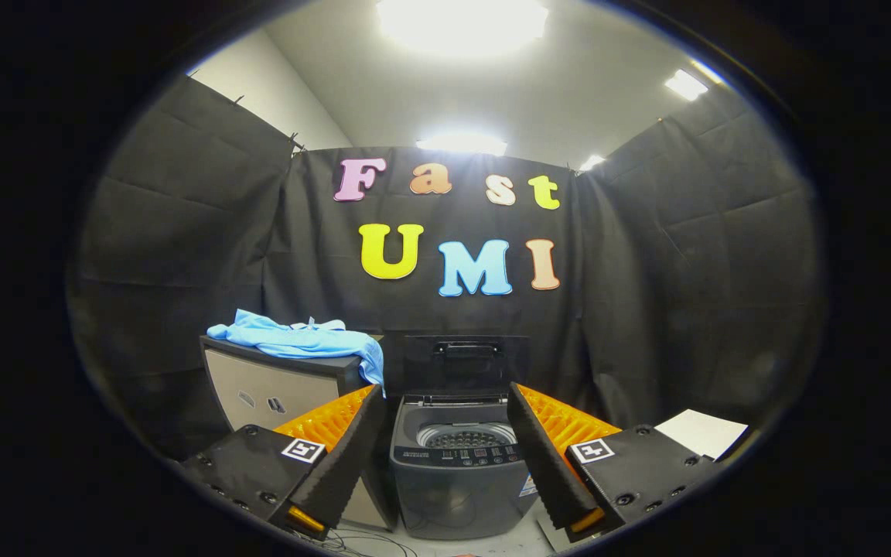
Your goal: Put the clothes into the washing machine and then close the washing machine lid.
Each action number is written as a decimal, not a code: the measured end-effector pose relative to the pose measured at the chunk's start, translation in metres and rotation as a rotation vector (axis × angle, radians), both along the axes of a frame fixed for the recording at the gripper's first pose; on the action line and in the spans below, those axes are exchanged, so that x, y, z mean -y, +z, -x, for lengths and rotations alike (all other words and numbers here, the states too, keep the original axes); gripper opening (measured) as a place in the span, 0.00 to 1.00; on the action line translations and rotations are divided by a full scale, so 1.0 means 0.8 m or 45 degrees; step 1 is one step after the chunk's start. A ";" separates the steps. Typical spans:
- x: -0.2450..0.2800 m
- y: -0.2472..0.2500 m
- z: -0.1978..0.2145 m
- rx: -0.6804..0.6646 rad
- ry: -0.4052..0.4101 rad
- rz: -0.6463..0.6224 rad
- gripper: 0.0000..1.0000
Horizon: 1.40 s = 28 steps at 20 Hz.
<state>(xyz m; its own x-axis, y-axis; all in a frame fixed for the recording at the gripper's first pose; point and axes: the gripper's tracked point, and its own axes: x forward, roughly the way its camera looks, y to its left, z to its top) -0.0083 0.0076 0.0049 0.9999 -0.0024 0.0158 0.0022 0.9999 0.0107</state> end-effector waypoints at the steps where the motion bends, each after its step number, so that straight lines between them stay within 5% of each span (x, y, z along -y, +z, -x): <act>1: -0.001 -0.002 0.001 -0.003 -0.002 -0.002 0.99; 16: -0.032 0.014 -0.007 0.000 0.041 -0.036 0.99; 28: -0.085 0.052 -0.095 0.010 0.191 -0.023 0.99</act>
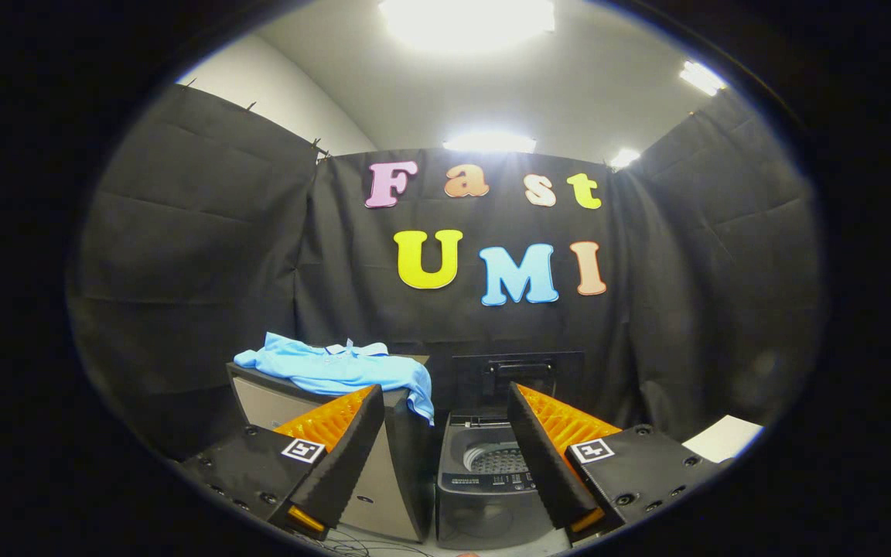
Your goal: Put the clothes into the washing machine and then close the washing machine lid.
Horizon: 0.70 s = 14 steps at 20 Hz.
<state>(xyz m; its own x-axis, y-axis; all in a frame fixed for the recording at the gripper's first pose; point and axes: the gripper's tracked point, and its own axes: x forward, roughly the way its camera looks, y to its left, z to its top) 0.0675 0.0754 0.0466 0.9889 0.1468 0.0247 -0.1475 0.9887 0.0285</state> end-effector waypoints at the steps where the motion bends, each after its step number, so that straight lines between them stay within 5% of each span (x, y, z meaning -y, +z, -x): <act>1: -0.005 0.003 -0.009 0.002 0.016 0.002 0.99; 14: -0.078 0.043 -0.128 -0.038 0.200 0.002 0.99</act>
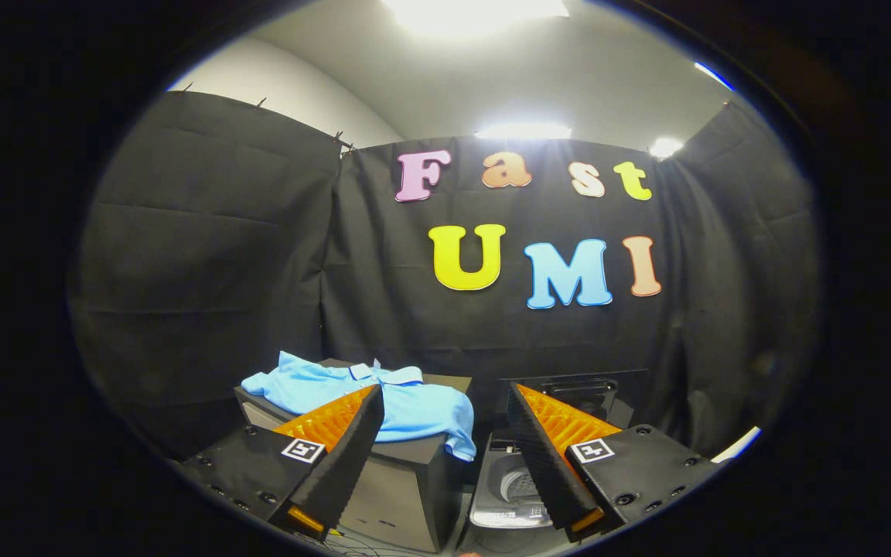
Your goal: Put the clothes into the washing machine and then close the washing machine lid.
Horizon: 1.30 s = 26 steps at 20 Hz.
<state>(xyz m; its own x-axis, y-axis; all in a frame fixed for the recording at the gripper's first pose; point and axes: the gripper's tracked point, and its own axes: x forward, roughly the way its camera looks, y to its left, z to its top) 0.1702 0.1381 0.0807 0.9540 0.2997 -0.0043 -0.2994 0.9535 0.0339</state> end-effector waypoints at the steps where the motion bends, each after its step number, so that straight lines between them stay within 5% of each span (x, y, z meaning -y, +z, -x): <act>1: -0.006 0.000 -0.008 -0.008 0.016 0.003 0.99; 12: -0.084 0.010 -0.082 -0.085 0.185 0.005 0.99; 26: -0.204 -0.046 -0.173 -0.441 0.434 0.045 0.97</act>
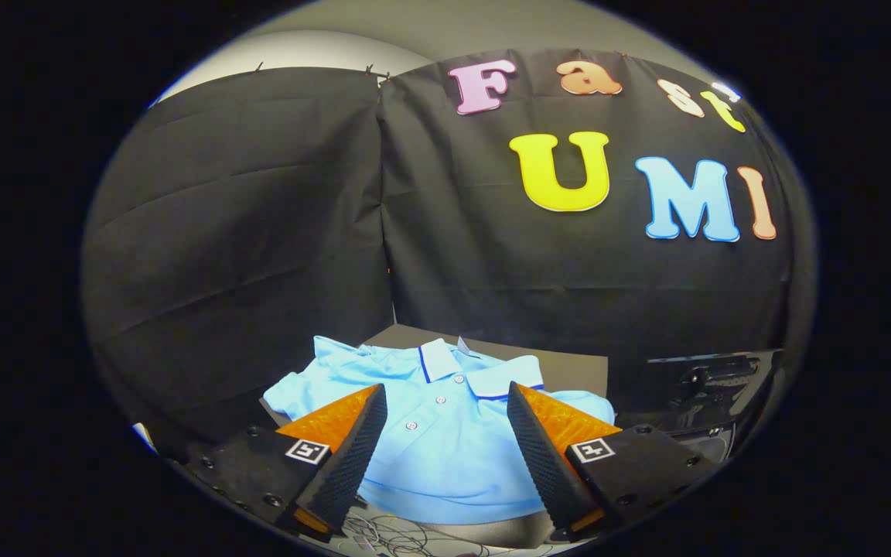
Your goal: Put the clothes into the washing machine and then close the washing machine lid.
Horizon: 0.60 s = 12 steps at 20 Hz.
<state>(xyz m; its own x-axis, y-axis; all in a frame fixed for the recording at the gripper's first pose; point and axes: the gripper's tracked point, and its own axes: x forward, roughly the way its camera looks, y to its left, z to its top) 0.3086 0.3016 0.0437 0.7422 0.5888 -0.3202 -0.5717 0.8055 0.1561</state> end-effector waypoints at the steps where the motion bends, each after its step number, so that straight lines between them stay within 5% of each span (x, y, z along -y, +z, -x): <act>1: -0.006 -0.006 -0.005 -0.016 0.013 0.013 0.97; 12: -0.051 -0.062 -0.041 -0.207 0.092 0.150 0.97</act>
<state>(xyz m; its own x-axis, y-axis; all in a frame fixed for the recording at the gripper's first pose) 0.3414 0.3427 -0.0057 0.6321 0.5903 -0.5020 -0.6037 0.7813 0.1586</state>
